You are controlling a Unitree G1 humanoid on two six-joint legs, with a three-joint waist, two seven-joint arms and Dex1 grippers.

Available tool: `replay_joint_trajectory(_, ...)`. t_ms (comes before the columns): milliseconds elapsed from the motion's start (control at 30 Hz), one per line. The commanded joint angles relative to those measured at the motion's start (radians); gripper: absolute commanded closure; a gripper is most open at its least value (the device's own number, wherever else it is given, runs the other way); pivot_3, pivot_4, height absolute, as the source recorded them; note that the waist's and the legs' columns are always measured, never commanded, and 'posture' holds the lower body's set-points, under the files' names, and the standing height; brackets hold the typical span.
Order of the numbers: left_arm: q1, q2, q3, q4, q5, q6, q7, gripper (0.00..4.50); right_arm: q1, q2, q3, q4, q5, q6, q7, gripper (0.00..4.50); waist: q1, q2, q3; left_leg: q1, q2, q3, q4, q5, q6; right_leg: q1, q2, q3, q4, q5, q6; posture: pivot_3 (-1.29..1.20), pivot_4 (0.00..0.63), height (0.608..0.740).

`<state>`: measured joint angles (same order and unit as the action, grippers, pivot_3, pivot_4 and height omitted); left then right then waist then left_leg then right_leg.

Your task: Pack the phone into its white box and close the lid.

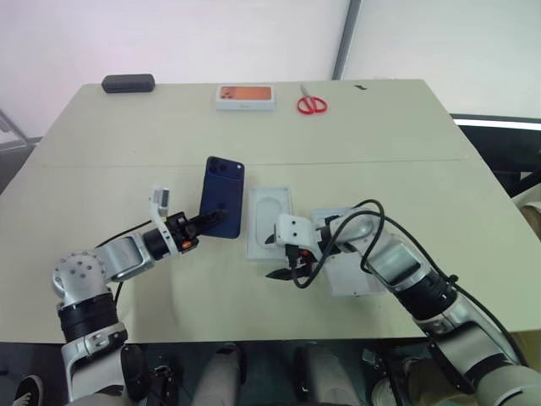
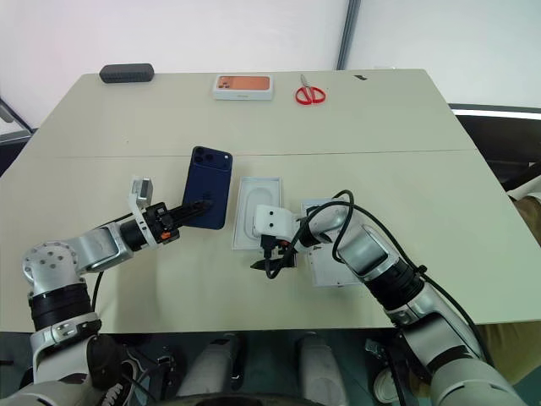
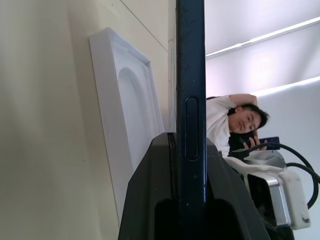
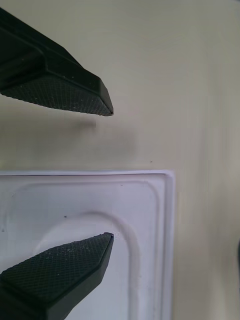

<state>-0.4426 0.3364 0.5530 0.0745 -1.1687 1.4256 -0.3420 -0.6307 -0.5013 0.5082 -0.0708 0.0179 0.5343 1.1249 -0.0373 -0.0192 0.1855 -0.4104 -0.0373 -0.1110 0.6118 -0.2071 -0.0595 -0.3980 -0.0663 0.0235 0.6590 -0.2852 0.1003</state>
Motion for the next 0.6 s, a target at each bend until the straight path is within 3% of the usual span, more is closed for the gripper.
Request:
replay_joint_trajectory(33, -0.006, 0.004, -0.002, -0.043, -0.041, -0.020, -0.006, 4.42, -0.009, 0.008, 0.022, 0.008, -0.019, -0.016, -0.003, 1.11, 0.000, 0.000, 0.000, 0.000, 0.000, 0.000, 0.000, 0.000, 0.000, 0.000, 0.000, 0.000, 0.000, 0.000, 0.000, 0.00, 0.150, 0.740)
replay_joint_trajectory(67, -0.006, 0.004, -0.003, -0.043, -0.041, -0.021, -0.006, 4.42, -0.009, 0.010, 0.025, 0.016, -0.025, -0.018, -0.006, 1.37, -0.001, 0.000, 0.000, 0.000, 0.000, 0.000, 0.000, 0.000, 0.000, 0.000, 0.000, 0.000, 0.000, 0.000, 0.000, 0.00, 0.150, 0.740)
replay_joint_trajectory(167, -0.006, 0.002, -0.005, -0.045, -0.045, -0.025, -0.003, 4.42, -0.008, 0.010, 0.024, 0.020, -0.031, -0.030, -0.004, 2.83, 0.000, 0.000, 0.000, 0.000, 0.000, 0.000, 0.000, 0.000, 0.000, 0.000, 0.000, 0.000, 0.000, 0.000, 0.000, 0.00, 0.150, 0.740)
replay_joint_trajectory(600, -0.006, -0.002, -0.005, -0.037, -0.070, -0.042, 0.014, 4.42, -0.019, 0.040, 0.020, 0.068, -0.053, -0.076, -0.028, 2.83, -0.001, 0.000, 0.000, 0.000, 0.000, 0.000, 0.000, 0.000, 0.000, 0.000, 0.000, 0.000, 0.000, 0.000, 0.000, 0.00, 0.150, 0.740)
